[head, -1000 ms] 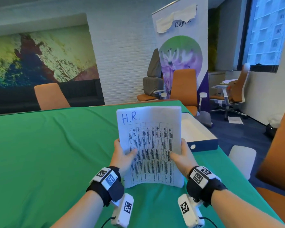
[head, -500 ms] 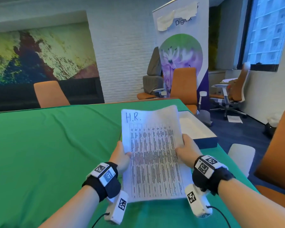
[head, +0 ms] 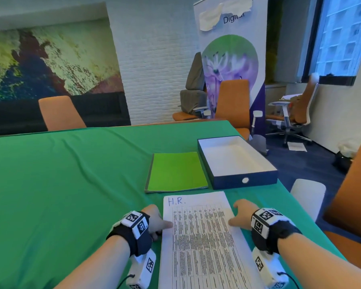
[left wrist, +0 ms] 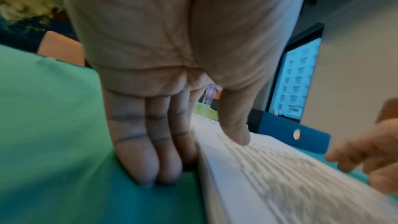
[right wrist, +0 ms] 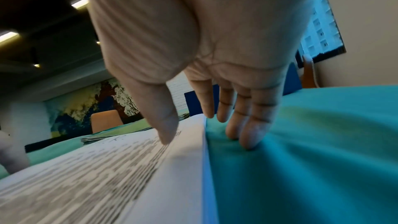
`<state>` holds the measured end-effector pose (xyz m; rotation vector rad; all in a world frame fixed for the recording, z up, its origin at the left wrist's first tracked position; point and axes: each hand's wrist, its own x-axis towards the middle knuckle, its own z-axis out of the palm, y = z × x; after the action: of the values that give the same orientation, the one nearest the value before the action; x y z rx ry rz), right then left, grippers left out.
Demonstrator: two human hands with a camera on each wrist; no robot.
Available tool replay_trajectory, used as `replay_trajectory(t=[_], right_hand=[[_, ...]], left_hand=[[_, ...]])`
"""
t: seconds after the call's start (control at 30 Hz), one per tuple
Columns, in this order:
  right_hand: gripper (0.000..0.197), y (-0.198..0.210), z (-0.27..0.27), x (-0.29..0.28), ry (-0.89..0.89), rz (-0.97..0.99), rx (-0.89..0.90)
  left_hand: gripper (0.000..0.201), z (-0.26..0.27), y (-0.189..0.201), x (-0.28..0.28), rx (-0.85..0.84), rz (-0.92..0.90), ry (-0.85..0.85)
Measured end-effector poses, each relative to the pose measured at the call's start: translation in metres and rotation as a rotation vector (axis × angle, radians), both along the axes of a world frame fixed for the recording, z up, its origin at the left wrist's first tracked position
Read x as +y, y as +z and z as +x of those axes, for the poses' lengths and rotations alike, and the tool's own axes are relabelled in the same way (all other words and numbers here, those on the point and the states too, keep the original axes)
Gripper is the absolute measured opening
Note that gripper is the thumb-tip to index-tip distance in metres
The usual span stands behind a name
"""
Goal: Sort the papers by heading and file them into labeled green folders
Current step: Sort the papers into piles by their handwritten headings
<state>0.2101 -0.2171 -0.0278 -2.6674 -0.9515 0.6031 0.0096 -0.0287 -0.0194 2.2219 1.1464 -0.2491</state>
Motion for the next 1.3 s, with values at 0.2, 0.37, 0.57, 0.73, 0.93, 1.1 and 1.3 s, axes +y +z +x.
replay_trajectory(t=[0.2, 0.37, 0.57, 0.73, 0.93, 1.1, 1.3], right_hand=[[0.058, -0.020, 0.005, 0.009, 0.030, 0.036, 0.072], [0.053, -0.020, 0.010, 0.008, 0.008, 0.065, 0.119], [0.061, -0.020, 0.018, 0.005, -0.038, 0.124, 0.184], [0.059, -0.018, 0.018, 0.003, -0.020, 0.158, 0.238], [0.058, -0.017, 0.013, 0.004, -0.039, 0.155, 0.228], [0.065, -0.016, 0.015, 0.009, -0.041, 0.137, 0.214], [0.083, -0.010, 0.009, 0.013, 0.033, 0.074, 0.138]], left_hand=[[0.048, 0.014, -0.008, 0.002, -0.017, 0.132, 0.104], [0.040, 0.013, -0.017, 0.001, -0.232, 0.136, 0.173], [0.026, 0.005, -0.018, 0.001, -0.381, 0.187, 0.203], [0.020, -0.003, -0.017, 0.005, -0.405, 0.151, 0.241], [0.014, -0.016, -0.023, 0.016, -0.505, 0.099, 0.371], [0.011, -0.027, -0.020, 0.027, -0.595, -0.007, 0.478], [0.015, -0.048, -0.007, 0.030, -0.620, -0.128, 0.426]])
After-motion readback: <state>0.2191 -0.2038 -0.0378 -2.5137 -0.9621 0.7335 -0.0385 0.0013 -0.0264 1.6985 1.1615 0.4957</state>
